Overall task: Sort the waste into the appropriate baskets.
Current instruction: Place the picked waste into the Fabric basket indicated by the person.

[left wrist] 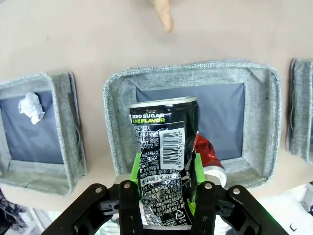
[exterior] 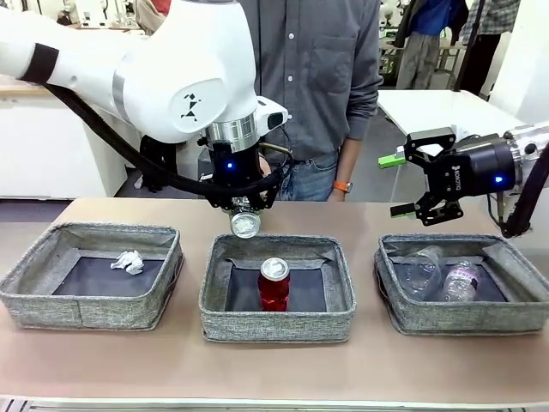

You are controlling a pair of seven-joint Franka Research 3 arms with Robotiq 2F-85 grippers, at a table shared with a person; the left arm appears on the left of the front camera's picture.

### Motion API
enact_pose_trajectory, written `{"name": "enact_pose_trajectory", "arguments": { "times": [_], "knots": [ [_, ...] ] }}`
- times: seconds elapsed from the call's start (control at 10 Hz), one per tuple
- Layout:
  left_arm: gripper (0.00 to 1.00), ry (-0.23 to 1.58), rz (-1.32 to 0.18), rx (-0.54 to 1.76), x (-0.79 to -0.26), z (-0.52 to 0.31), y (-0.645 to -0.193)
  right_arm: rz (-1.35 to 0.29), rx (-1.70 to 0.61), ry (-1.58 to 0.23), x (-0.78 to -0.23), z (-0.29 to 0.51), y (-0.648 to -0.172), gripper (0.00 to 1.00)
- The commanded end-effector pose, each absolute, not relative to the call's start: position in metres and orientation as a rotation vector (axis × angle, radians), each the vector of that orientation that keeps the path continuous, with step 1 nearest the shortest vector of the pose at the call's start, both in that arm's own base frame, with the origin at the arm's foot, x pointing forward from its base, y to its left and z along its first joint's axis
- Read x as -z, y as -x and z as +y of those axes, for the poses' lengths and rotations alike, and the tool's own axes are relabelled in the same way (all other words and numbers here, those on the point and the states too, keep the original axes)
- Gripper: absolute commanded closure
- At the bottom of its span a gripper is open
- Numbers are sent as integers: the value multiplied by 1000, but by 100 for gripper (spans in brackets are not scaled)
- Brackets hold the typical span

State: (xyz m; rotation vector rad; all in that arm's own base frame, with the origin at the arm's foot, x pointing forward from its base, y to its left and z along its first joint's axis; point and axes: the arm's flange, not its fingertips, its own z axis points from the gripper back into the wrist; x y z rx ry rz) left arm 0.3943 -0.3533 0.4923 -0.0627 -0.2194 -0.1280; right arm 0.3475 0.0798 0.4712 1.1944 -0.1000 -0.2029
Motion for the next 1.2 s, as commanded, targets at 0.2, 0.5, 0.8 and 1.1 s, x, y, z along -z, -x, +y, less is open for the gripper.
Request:
{"name": "enact_pose_trajectory", "arguments": {
  "times": [0.2, 0.5, 0.8, 1.1],
  "knots": [
    [0, 43, -237, 109, -495, -354, -394, -84, 212, -1189, -475, 79, -348, 0],
    [0, 49, -240, 114, -497, -354, -393, -84, 212, -1189, -475, 79, -348, 0],
    [0, 102, -215, 134, -502, -348, -392, -84, 212, -1189, -475, 79, -348, 0],
    [0, 298, -92, 334, -531, -298, -390, -84, 212, -1189, -475, 79, -348, 0]
  ]
}}
